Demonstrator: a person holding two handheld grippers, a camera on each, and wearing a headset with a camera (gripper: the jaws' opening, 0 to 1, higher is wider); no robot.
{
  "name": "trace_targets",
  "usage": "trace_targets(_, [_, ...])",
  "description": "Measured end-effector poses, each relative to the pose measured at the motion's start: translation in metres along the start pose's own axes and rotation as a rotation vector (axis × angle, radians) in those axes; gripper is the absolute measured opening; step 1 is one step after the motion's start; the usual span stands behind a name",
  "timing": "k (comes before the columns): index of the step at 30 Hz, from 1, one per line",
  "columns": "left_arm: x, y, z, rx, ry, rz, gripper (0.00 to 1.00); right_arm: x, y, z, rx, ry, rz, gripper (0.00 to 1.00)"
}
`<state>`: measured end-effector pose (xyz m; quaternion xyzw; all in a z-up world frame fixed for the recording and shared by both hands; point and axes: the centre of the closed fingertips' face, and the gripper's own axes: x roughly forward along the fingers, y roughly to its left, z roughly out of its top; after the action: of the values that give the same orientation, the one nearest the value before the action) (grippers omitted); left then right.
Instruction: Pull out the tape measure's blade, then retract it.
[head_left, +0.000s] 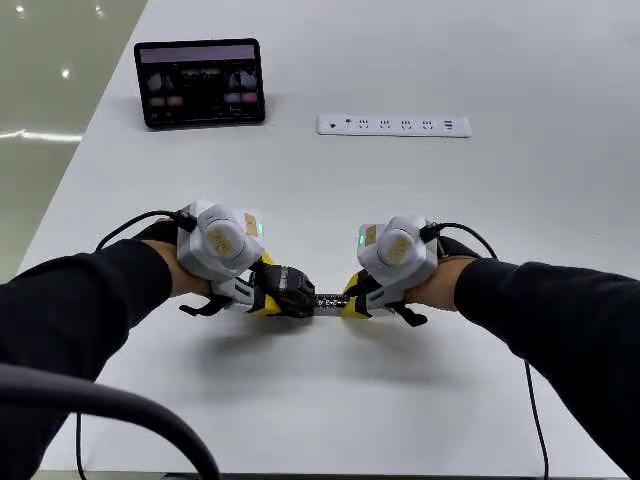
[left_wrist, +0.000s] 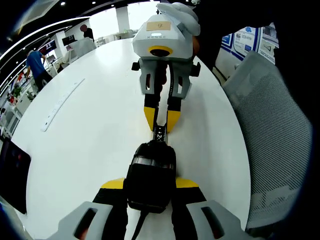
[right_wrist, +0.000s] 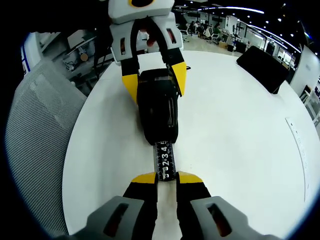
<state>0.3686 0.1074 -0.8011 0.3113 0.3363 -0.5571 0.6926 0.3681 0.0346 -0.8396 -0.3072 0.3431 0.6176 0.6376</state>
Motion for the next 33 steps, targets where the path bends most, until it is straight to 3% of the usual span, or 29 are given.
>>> trace_targets(15, [0.000,-0.002,0.002,0.000,0.008,-0.004,0.30,-0.013,-0.002,-0.019,-0.002,0.038,0.004,0.08])
trace_targets(33, [0.000,0.000,0.000,0.000,0.010,-0.001,0.29,-0.030,-0.005,-0.042,0.003,0.043,0.004,0.07])
